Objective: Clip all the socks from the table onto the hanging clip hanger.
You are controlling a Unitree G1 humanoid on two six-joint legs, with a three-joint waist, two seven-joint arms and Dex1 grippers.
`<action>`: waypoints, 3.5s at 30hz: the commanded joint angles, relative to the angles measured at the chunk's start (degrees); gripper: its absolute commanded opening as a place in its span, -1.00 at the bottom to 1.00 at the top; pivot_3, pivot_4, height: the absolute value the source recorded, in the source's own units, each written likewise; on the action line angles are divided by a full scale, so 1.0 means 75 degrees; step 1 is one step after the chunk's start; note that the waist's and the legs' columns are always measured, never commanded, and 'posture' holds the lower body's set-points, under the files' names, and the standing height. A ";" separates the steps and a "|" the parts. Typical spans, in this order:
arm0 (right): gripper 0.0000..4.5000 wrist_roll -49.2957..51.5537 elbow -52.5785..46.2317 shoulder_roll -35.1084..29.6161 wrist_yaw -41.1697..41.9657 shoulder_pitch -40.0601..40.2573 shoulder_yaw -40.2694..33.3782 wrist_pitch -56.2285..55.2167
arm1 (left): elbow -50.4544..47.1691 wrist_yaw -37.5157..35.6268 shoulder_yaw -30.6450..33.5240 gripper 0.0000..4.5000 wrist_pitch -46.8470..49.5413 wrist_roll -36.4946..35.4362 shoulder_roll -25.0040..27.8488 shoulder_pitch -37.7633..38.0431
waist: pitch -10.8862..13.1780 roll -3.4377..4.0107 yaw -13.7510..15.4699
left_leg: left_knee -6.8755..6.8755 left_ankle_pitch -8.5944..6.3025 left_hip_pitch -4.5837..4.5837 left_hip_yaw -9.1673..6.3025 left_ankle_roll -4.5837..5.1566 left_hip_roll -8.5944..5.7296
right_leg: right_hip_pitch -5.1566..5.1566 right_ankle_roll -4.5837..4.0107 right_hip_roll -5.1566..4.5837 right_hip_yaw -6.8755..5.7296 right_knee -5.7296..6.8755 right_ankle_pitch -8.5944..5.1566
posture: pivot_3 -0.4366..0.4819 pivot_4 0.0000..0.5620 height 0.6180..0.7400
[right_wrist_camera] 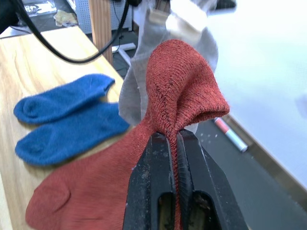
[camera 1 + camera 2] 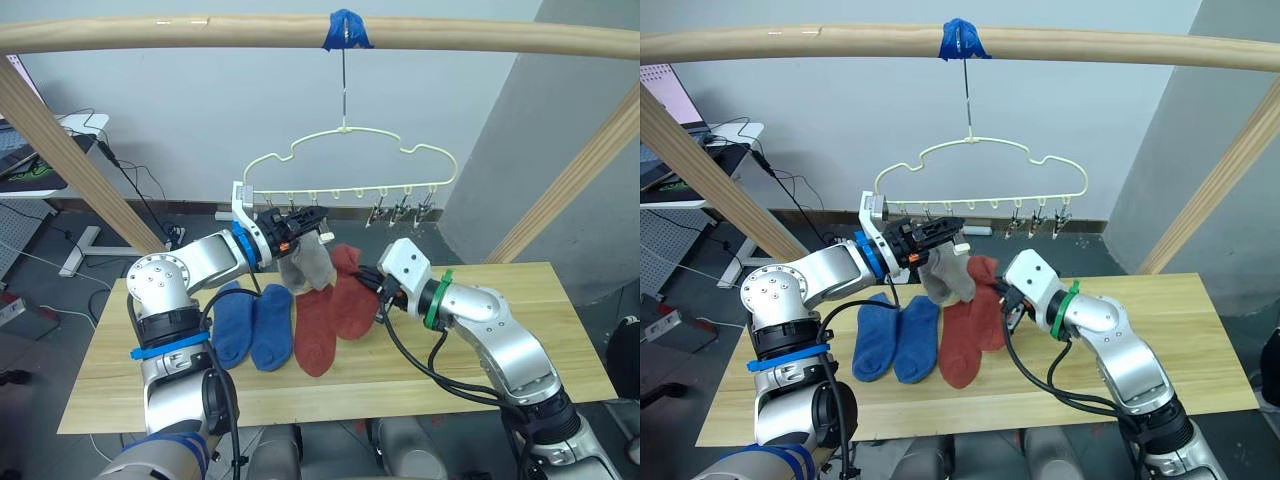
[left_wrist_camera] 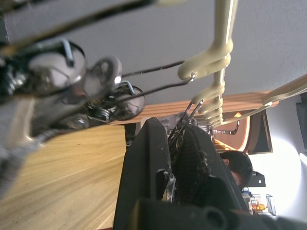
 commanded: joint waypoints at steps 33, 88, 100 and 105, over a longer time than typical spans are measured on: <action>-1.00 0.0028 0.0504 0.0327 -0.0435 -0.1054 0.0247 0.0101 | -0.0722 -0.1161 -0.0905 -0.57 -0.0593 0.0327 0.0428 0.0440 | 0.0000 0.0000 0.0008 | -0.0022 -0.0001 -0.0005 0.0000 0.0000 0.0001 | -0.0007 -0.0002 -0.0001 -0.0001 -0.0016 -0.0001 | -0.42 -0.32 1.00; -0.05 0.0476 0.0702 0.2042 -0.3455 0.0057 -0.2175 -0.1479 | -0.4443 -0.4846 -0.2662 1.00 -0.7330 0.4936 0.2178 0.4115 | -0.0028 -0.0017 0.0394 | -0.0074 0.0002 -0.0006 0.0030 0.0000 0.0017 | -0.0033 -0.0052 -0.0008 -0.0003 -0.0023 -0.0001 | -0.29 -0.57 1.00; -0.05 0.0506 0.1369 0.2100 -0.3335 -0.0381 -0.1989 -0.1839 | -0.5104 -0.4894 -0.2545 1.00 -0.7433 0.4621 0.2050 0.4240 | -0.0142 -0.0015 0.0408 | -0.0061 0.0003 -0.0004 0.0030 0.0001 0.0016 | -0.0030 -0.0075 -0.0008 -0.0003 -0.0009 0.0016 | -0.21 -0.60 1.00; -0.05 0.0447 0.1621 0.2168 -0.3510 -0.0543 -0.2073 -0.1846 | -0.5434 -0.5088 -0.2598 1.00 -0.7666 0.4680 0.2180 0.4572 | -0.0180 -0.0015 0.0406 | -0.0056 0.0003 0.0002 0.0028 0.0001 0.0016 | -0.0028 -0.0075 -0.0007 -0.0003 0.0001 0.0016 | -0.15 -0.63 1.00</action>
